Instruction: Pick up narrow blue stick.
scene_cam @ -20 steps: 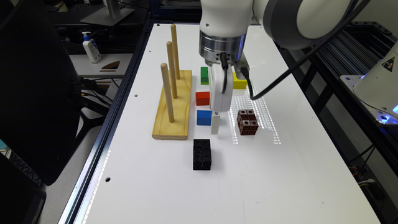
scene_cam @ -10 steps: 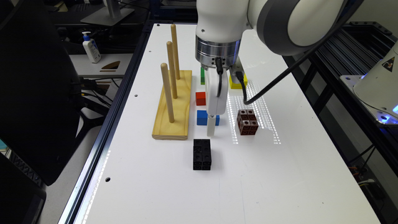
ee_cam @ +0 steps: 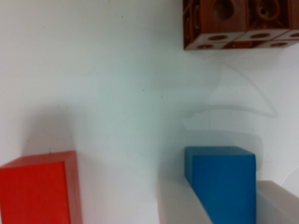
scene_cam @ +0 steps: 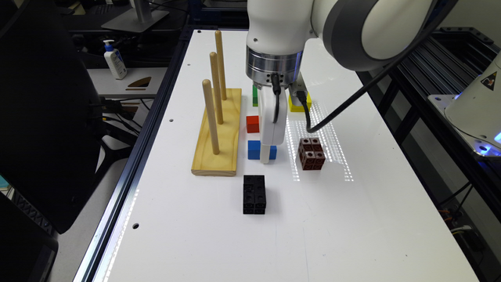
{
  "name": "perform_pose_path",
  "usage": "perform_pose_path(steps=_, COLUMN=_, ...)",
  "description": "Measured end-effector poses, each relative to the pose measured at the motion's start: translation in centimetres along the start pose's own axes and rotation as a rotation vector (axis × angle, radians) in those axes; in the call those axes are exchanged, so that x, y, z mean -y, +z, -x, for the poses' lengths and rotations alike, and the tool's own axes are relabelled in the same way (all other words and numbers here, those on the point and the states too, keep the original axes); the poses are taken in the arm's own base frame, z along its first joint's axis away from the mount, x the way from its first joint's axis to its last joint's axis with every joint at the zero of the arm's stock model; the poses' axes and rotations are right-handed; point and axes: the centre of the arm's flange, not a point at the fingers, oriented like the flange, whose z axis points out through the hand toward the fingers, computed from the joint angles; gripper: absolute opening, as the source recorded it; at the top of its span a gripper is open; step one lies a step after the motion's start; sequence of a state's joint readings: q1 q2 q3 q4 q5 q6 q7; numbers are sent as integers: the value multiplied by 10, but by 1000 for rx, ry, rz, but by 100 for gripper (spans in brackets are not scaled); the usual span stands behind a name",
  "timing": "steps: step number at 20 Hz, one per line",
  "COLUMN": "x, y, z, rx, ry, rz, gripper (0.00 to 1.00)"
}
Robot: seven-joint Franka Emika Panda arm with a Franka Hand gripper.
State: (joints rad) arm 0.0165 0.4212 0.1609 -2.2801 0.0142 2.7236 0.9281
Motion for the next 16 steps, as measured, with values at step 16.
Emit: perform_pose_path(steps=16, x=3, y=-31, z=-2, rx=-15, ry=-4, rz=-3, gripper=0)
